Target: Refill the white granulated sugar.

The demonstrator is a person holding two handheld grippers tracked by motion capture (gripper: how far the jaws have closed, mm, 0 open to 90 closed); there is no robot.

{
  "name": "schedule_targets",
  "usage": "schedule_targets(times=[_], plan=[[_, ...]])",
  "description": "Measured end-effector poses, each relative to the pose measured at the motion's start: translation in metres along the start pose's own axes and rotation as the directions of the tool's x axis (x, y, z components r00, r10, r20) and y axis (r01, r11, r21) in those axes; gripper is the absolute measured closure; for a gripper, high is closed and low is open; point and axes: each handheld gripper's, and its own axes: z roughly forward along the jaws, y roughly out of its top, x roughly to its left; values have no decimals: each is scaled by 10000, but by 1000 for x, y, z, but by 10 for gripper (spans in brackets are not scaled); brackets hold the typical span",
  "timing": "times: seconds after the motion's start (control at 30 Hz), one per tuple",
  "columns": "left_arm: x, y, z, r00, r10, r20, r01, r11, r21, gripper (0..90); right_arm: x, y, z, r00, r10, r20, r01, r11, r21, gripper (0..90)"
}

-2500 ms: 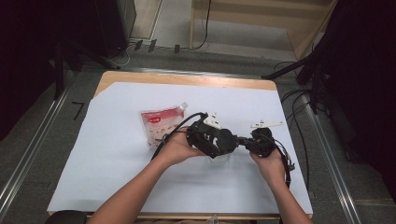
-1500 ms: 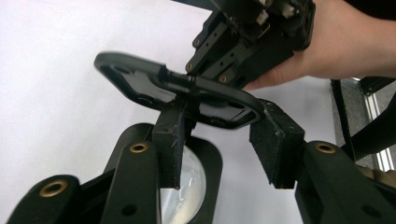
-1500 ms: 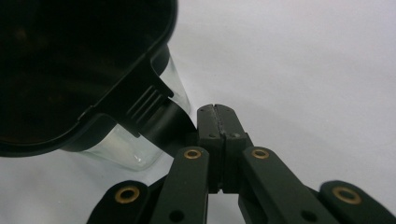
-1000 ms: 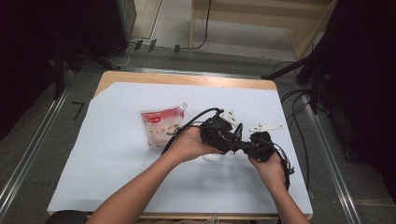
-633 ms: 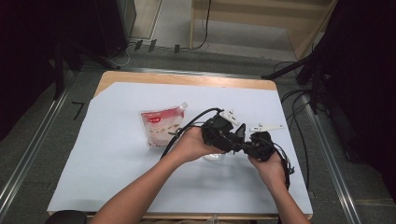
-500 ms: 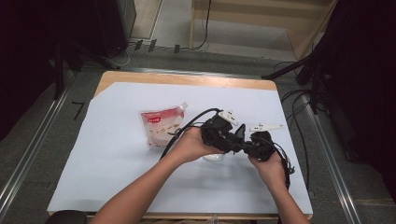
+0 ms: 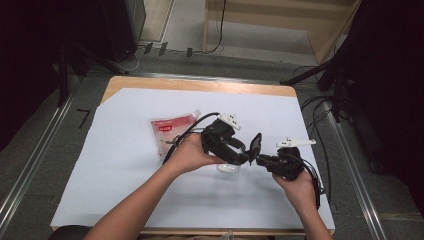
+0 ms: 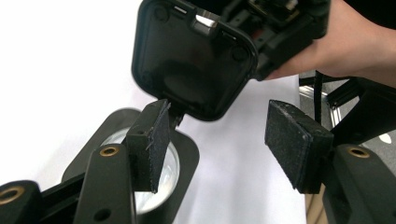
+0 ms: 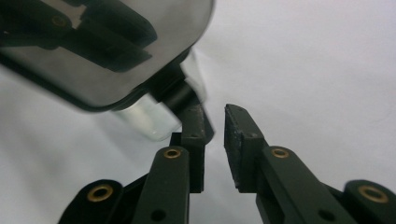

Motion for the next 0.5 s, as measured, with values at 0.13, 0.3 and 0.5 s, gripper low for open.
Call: schedule_targets(times=[0.13,0.3,0.5], plan=[[-1,-6,-16,9997,-249,51,249,9997,6,407,10,-8,-7,9993,-280,-258,281,9996,8,707],[-2,-14,-32,9995,-294,-149,293,9995,-104,435,24,-15,-15,9959,-514,-741,494,9984,-287,685],[-2,-24,-47,9993,-374,-93,366,9964,-766,504,41,-20,-13,9914,-670,-1126,662,9977,-105,678]])
